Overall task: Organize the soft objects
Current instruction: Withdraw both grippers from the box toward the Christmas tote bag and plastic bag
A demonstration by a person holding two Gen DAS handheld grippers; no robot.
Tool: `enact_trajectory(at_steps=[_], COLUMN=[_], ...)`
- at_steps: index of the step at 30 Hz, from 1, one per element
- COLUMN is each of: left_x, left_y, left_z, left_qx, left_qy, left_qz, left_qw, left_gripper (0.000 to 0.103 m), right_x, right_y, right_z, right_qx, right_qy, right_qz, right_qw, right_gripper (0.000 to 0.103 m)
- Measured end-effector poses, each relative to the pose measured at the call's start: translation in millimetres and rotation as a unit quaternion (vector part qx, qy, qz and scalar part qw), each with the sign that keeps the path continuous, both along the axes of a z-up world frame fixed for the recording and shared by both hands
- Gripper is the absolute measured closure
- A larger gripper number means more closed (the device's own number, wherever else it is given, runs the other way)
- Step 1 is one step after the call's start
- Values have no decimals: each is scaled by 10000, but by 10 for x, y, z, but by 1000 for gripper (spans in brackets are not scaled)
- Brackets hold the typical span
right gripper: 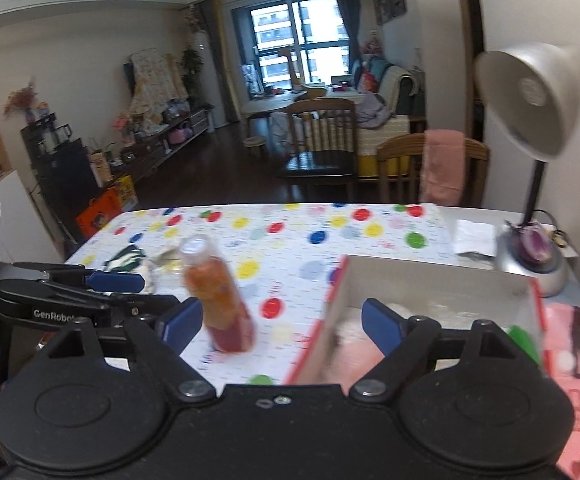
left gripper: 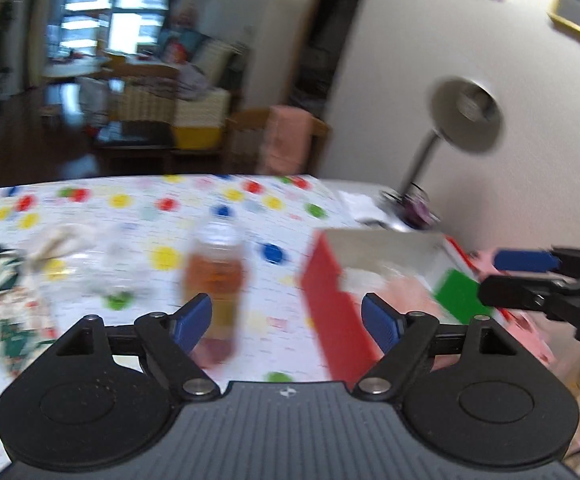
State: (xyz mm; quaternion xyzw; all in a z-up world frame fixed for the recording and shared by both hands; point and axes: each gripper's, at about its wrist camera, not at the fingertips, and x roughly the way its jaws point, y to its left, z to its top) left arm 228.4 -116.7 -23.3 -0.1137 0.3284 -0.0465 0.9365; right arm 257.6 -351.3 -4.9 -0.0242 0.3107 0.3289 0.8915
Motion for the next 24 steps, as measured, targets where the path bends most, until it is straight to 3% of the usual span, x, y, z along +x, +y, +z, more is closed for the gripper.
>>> enact_trajectory(at_steps=[5,12,18,24], left_x=[-230,-410,-522,-462], left_y=[544,1140,1473,1655], left_z=[-38,-195,-379,-637], left_qx=[153,241,497,552], left_qy=[-128,-19,-104,97], left_qz=[615,987,1441,1606], left_qw=[9979,9948,9883,9854], left_gripper=[21,19,19,19], right_x=[-100,-159,-105,30], right_y=[509,1226,1878,2512], right_z=[23,31,-7,-127], right_qx=[-22,-88,-345,-739], right_qy=[32,83,105,315], right_qz=[187,386,561,803], right_qw=[9998,9992,9978,9935], right_gripper=[12,6,1,1])
